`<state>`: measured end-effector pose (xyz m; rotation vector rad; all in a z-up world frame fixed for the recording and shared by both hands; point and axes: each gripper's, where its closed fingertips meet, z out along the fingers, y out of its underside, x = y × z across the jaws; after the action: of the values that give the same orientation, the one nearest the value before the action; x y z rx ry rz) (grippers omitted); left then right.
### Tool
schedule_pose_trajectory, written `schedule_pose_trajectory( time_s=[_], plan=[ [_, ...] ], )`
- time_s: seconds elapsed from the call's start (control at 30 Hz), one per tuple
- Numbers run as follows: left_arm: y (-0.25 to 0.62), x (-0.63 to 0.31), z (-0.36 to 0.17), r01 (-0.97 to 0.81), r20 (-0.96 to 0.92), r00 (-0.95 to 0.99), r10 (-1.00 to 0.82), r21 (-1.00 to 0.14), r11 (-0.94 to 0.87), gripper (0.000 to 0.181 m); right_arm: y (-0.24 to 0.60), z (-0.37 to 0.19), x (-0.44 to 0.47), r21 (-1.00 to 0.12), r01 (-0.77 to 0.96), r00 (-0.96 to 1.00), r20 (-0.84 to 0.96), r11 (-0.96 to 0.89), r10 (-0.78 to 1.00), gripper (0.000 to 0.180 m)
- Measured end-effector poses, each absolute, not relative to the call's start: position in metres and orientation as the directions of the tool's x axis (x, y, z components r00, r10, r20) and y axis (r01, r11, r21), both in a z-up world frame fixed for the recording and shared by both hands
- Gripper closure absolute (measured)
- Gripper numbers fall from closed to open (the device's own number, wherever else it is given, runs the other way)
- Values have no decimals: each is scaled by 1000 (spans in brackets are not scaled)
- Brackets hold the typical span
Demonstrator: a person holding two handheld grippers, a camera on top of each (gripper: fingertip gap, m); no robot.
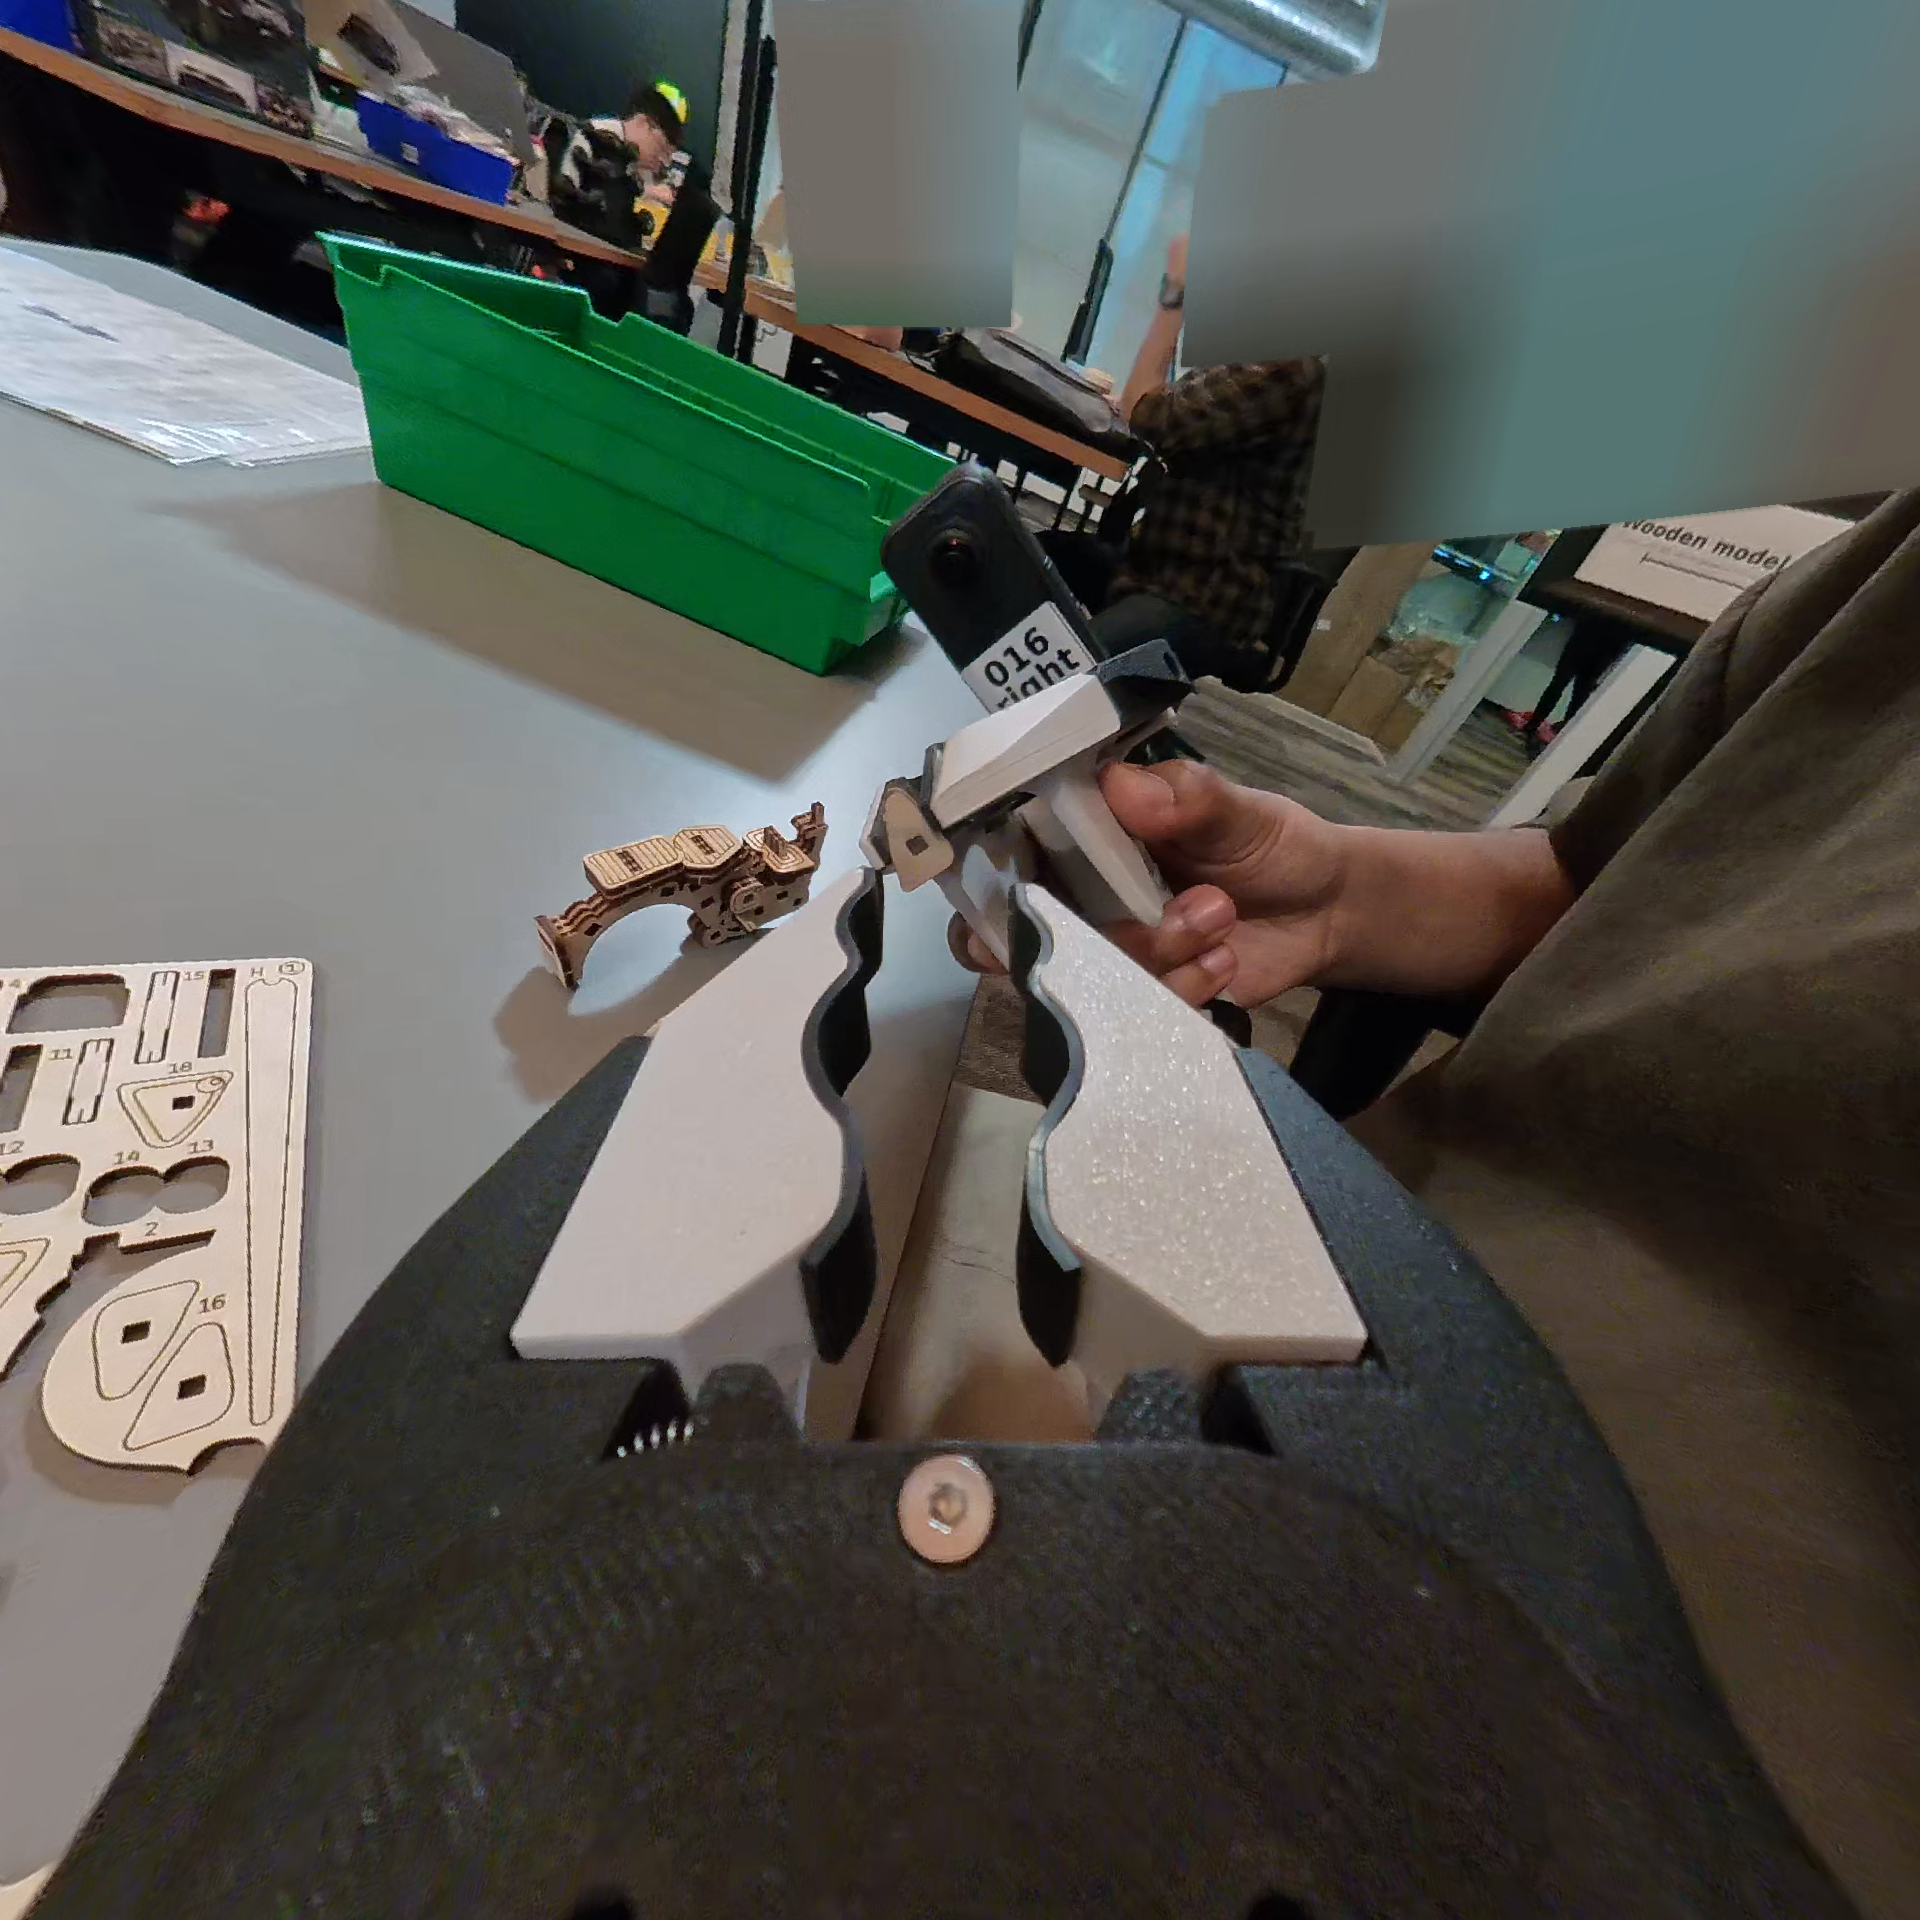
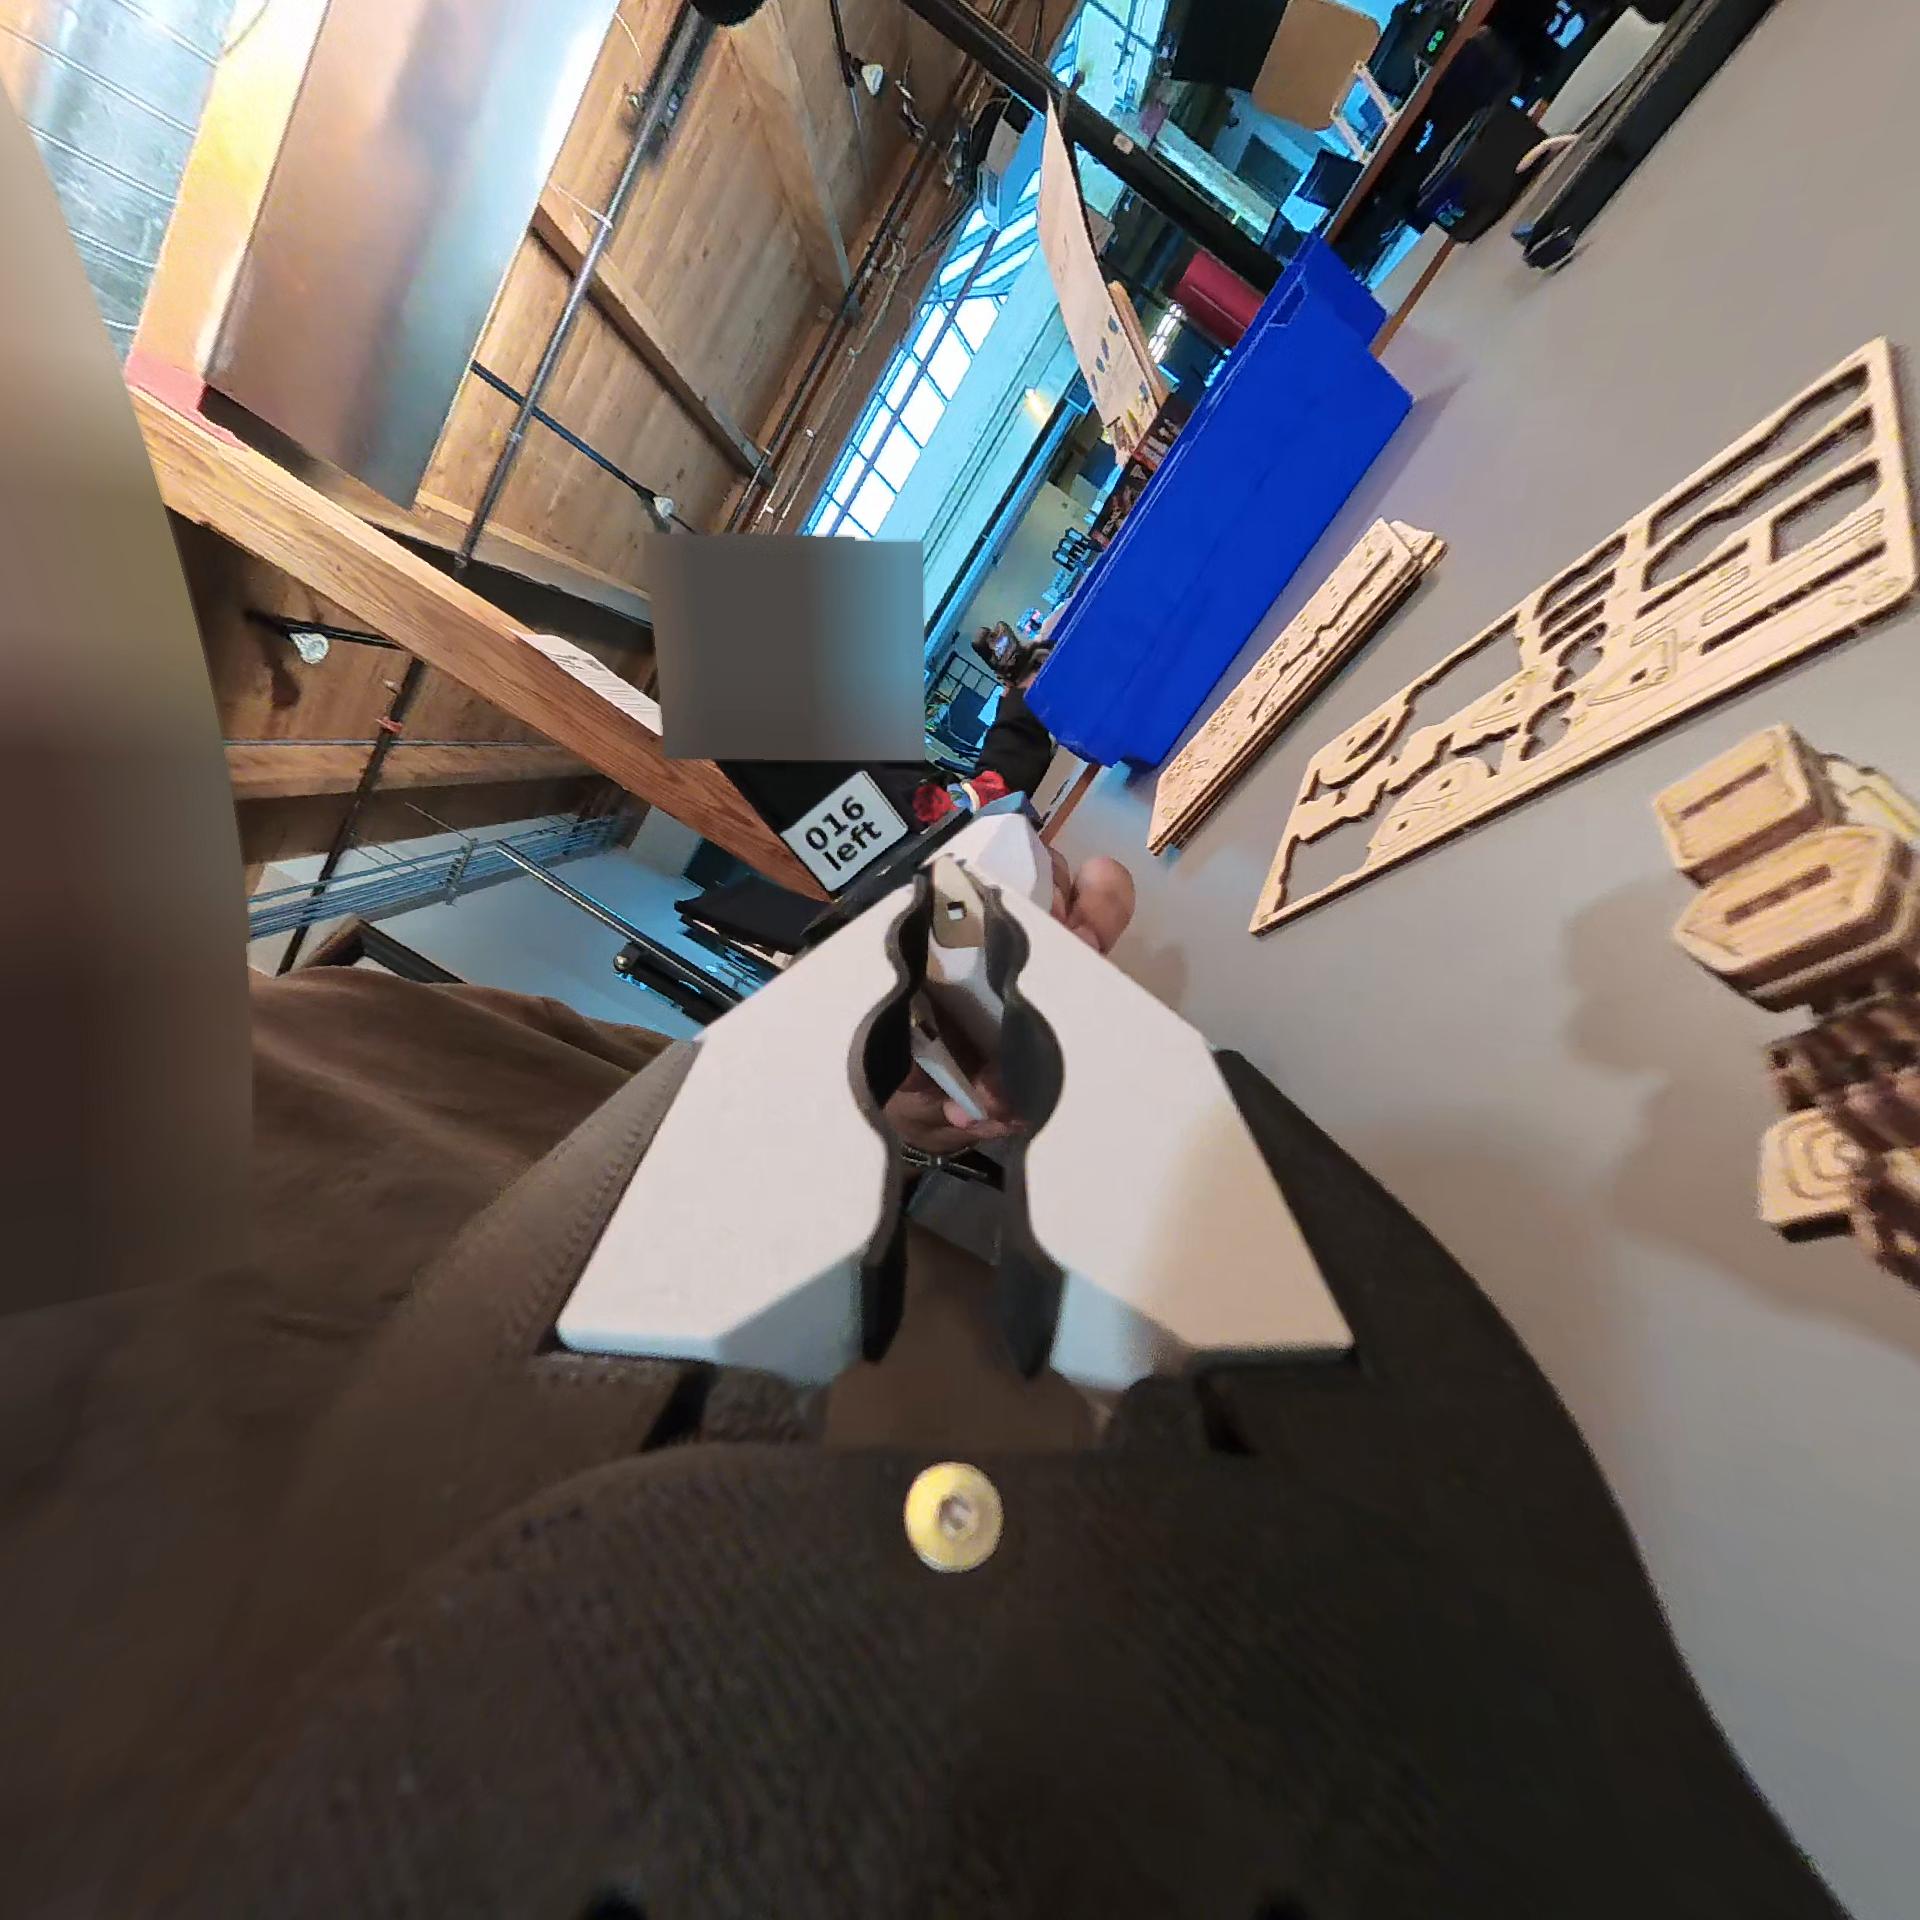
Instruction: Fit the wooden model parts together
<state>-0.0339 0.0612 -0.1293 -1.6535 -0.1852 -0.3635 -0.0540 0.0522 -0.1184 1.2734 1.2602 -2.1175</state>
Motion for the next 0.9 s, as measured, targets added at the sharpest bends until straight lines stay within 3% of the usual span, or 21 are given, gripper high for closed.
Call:
schedule_pose_trajectory(
  time_s=[0.23, 0.9],
  plan=[
    [61, -37, -134, 193, 199, 979, -31, -971, -142, 168, 51, -120, -53, -487, 692, -515, -850, -533, 108, 171],
    [57, -44, -132, 214, 217, 976, -17, -969, -123, 166, 48, -122, -53, -520, 687, -526, -838, -508, 148, 172]
  ],
)
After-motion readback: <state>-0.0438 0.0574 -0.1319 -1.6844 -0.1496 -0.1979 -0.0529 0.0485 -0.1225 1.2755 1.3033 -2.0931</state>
